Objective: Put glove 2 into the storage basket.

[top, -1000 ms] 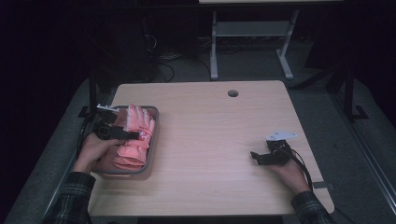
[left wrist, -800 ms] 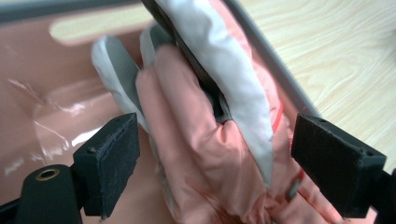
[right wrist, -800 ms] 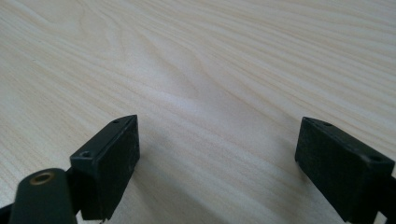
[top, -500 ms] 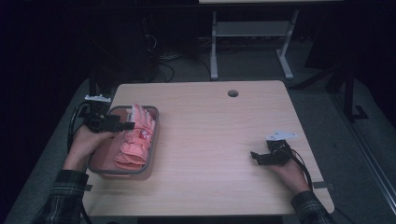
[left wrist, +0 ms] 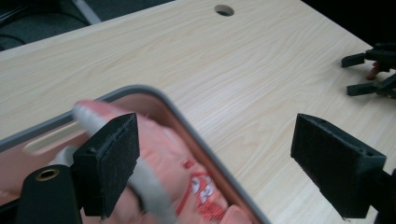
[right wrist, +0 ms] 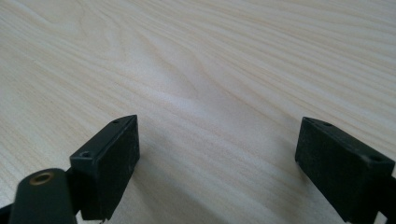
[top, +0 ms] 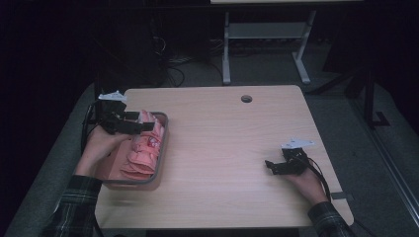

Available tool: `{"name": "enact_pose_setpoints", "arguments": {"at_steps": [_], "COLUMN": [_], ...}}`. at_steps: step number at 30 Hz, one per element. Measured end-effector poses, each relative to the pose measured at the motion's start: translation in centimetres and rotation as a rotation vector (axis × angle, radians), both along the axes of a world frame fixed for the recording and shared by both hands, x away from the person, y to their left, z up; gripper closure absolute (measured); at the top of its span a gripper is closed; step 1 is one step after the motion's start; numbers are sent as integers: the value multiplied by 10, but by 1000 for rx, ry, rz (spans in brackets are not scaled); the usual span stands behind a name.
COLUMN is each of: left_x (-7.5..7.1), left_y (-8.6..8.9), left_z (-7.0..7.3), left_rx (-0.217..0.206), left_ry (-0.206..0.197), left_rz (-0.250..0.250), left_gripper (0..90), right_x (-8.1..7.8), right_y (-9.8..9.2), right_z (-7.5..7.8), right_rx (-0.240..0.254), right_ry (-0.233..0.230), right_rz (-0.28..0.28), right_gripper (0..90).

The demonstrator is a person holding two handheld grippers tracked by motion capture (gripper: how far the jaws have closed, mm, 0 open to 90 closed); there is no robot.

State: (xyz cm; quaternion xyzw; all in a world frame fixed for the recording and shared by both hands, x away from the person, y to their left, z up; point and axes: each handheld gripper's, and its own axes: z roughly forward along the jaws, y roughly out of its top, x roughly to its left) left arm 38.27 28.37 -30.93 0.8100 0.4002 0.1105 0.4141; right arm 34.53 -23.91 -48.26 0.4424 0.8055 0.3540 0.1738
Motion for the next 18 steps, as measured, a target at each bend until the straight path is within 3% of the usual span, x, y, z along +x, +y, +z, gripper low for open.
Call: {"name": "enact_pose_setpoints", "arguments": {"at_steps": [8, 18], "left_x": [-5, -16], "left_y": [-24, -61], "left_z": [-1, -14], "left_rx": [-34, -33], "left_ry": [-45, -65], "left_rz": [-55, -121], "left_gripper": [149, 149], "right_x": [0, 0], "right_y": [0, 0], "right_z": [0, 0], "right_rx": [0, 1], "right_ry": [0, 1], "right_rz": [0, 0], "right_gripper": [131, 131]}}
